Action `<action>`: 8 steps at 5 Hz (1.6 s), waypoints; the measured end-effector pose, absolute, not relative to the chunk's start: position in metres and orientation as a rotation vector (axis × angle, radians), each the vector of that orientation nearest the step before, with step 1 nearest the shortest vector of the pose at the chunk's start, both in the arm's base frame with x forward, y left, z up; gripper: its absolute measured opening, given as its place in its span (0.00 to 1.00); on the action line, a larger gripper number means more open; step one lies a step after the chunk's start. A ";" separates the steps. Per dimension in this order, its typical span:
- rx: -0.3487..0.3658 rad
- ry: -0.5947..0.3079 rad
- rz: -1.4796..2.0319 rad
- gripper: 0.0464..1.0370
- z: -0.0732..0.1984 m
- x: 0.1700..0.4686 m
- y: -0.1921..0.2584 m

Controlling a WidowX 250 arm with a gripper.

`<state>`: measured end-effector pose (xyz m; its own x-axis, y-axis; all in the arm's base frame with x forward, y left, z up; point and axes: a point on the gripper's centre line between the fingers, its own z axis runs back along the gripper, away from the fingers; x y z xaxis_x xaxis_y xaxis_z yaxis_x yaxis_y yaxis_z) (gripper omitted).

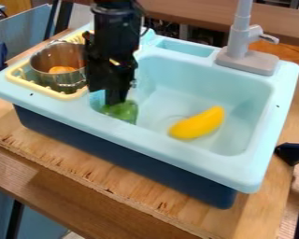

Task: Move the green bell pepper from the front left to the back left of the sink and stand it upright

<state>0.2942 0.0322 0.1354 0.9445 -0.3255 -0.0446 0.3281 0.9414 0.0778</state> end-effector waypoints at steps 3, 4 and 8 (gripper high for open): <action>0.025 0.031 -0.316 0.02 0.136 0.293 0.027; 0.005 0.028 -0.311 0.02 0.135 0.296 0.026; -0.051 0.008 -0.319 0.02 0.137 0.371 0.034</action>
<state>0.3714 0.0337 0.1371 0.9495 -0.3136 0.0003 0.3132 0.9483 -0.0518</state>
